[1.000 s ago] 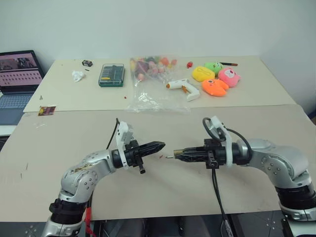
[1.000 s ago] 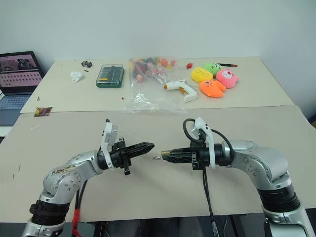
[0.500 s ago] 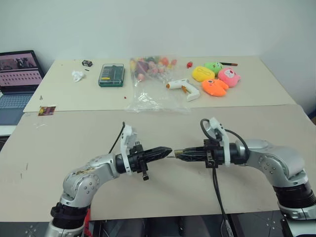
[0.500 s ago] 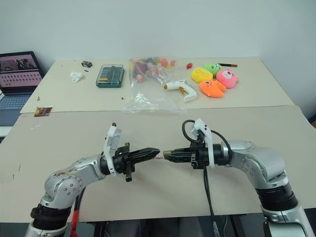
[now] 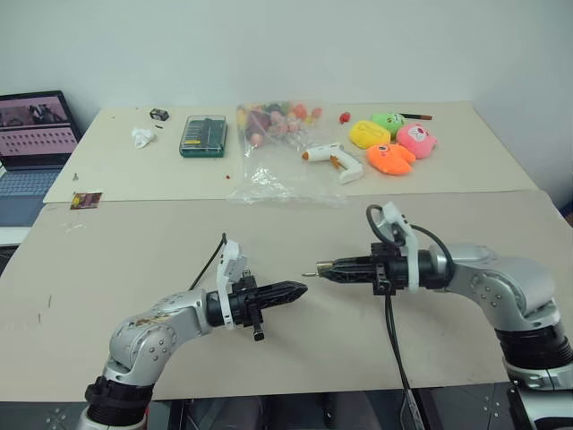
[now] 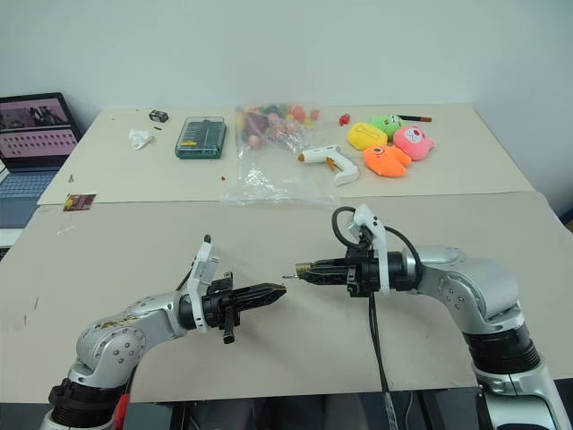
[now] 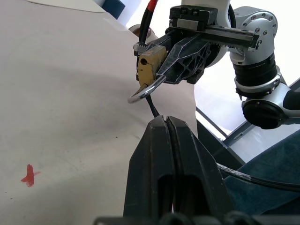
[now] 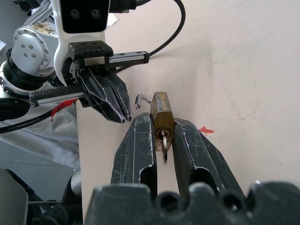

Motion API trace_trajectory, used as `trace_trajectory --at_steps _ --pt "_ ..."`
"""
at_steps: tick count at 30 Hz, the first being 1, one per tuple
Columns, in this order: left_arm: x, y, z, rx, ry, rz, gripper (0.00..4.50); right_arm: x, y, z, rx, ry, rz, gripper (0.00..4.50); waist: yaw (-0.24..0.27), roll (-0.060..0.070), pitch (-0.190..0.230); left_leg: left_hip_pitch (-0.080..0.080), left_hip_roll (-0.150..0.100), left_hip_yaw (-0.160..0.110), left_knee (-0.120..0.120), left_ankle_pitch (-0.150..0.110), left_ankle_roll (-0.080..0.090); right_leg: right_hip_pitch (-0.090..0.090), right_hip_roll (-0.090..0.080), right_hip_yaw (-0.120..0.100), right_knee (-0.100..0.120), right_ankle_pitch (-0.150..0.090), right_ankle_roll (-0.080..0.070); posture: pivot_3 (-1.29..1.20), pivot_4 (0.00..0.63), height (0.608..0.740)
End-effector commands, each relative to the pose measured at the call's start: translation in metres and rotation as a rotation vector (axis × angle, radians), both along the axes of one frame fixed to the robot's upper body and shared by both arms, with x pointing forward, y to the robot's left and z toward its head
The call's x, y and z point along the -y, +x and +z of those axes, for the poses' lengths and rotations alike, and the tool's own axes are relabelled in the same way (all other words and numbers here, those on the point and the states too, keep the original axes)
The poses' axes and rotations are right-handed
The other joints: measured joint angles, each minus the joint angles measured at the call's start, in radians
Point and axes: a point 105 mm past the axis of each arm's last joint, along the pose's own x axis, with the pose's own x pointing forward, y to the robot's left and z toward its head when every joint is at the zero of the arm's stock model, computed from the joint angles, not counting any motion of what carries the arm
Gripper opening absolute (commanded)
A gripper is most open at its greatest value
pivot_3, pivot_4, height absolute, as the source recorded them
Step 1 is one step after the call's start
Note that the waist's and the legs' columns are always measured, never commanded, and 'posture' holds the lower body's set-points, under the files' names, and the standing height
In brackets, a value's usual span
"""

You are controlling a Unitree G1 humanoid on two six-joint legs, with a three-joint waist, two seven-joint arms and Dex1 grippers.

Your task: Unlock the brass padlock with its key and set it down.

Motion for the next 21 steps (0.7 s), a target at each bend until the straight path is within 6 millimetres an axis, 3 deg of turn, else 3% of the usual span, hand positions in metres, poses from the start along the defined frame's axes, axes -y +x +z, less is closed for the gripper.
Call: trace_trajectory --at_steps 1,4,9,21 --pt "-0.006 0.000 0.020 0.021 -0.074 -0.017 0.06 0.001 -0.003 0.009 0.035 0.010 0.012 0.17 0.000 0.000 0.000 0.000 0.000 0.000 0.000 0.000 0.000 0.000 0.000 0.000 0.000 0.000 0.000 0.00 0.150 0.740" --pt "-0.013 0.003 0.027 0.017 -0.093 -0.007 0.06 0.002 -0.002 0.008 0.031 0.006 0.011 0.17 -0.001 0.000 0.000 0.000 0.000 0.000 0.000 0.000 0.000 0.000 0.000 0.000 0.000 0.000 0.000 0.00 0.150 0.740" --pt "-0.020 0.025 0.030 0.020 -0.090 0.084 0.06 0.000 -0.004 0.008 0.029 0.016 0.026 0.17 0.002 0.000 0.000 0.000 0.000 0.000 0.000 0.000 0.000 0.000 0.000 0.000 0.000 0.000 0.000 0.00 0.150 0.740" --pt "-0.006 0.017 0.023 0.026 -0.078 0.057 0.06 -0.013 -0.017 0.015 0.040 0.042 0.077 0.17 0.002 0.000 0.000 0.000 0.000 0.000 0.000 0.000 0.000 0.000 0.000 0.000 0.000 0.000 0.000 0.00 0.150 0.740"
